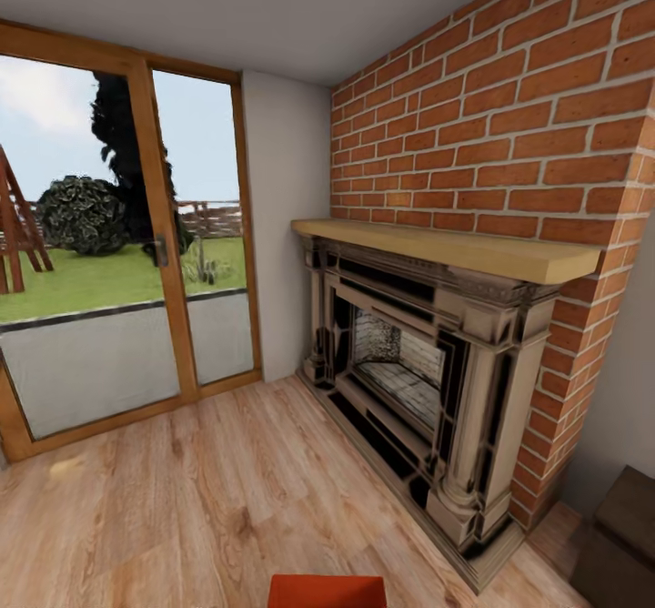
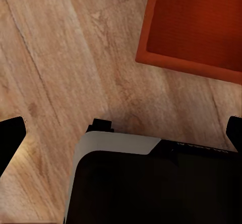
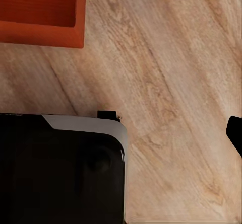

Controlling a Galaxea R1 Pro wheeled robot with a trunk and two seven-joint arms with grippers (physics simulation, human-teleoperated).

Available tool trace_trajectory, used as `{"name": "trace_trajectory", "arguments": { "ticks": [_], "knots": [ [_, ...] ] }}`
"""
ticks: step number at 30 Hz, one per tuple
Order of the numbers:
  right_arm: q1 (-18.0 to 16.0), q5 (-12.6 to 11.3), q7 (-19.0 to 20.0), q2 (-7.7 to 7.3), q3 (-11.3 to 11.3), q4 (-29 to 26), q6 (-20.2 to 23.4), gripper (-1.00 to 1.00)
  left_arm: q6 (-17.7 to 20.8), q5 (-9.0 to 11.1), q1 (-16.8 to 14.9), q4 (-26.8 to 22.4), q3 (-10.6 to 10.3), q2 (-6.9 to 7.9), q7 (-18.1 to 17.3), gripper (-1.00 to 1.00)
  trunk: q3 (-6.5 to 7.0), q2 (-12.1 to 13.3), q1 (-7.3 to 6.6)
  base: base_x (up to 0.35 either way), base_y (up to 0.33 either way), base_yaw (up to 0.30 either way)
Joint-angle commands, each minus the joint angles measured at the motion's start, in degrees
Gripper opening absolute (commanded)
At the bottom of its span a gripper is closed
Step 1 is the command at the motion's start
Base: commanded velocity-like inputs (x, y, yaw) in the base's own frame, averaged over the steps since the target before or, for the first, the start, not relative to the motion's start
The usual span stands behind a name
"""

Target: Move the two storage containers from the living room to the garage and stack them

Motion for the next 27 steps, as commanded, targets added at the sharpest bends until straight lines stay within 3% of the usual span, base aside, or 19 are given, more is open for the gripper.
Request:
{"name": "trace_trajectory", "arguments": {
  "ticks": [1,9,27],
  "knots": [
    [-0.1,-0.1,-0.3,0.01,0.5,0.2,-0.3,1.0,-0.2,0.5,0.0,0.0,-0.5,0.0,0.0,1.0,-0.1,-0.1,0.0,-0.183,0.172,0.0],
    [-0.1,-0.1,-0.2,0.0,0.5,0.2,-0.3,1.0,-0.2,0.5,0.0,0.0,-0.5,0.0,0.0,1.0,-0.1,-0.1,0.0,-0.162,0.153,0.0],
    [-0.1,-0.1,-0.5,0.28,0.5,0.2,-0.3,1.0,-0.2,0.5,0.0,0.0,-0.5,0.0,0.0,1.0,-0.1,-0.1,0.0,-0.007,0.006,-0.028]
  ]
}}
